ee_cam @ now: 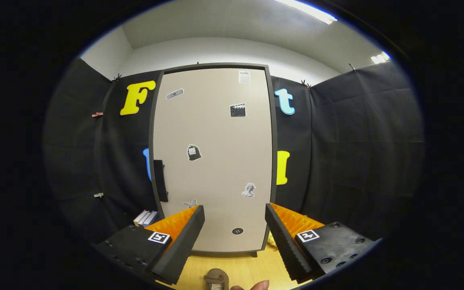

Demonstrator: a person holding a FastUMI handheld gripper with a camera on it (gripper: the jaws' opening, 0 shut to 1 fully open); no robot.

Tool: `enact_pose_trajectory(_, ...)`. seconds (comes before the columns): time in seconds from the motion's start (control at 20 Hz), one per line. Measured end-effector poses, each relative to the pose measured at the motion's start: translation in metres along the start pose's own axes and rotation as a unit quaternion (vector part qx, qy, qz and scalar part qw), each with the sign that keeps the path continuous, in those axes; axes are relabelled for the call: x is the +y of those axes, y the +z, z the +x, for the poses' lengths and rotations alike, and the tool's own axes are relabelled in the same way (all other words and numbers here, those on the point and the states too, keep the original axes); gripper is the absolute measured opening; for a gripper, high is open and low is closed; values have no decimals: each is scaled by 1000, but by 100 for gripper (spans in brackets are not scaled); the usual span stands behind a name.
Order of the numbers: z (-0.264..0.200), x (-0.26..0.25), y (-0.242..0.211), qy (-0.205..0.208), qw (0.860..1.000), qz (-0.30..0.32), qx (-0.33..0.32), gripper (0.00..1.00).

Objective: Open the shoe cabinet door, grab the shoes and put them into the shoe cabinet, then close the shoe cabinet door.

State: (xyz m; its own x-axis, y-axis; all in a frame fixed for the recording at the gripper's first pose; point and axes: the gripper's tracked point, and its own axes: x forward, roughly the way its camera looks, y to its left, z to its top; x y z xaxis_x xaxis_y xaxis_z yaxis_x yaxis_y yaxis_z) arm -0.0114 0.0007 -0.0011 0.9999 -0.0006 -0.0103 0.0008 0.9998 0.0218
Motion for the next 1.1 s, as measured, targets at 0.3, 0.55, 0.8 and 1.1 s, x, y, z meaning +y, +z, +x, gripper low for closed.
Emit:
enact_pose_trajectory(0.3,5,17,3,8,1000,0,-1,98)
enact_pose_trajectory(0.55,32,72,7,43,999,-1,-7,98)
enact_pose_trajectory(0.8,69,136,5,80,997,3,-9,98)
enact_pose_trajectory(1.1,124,185,-15,92,996,0,4,98)
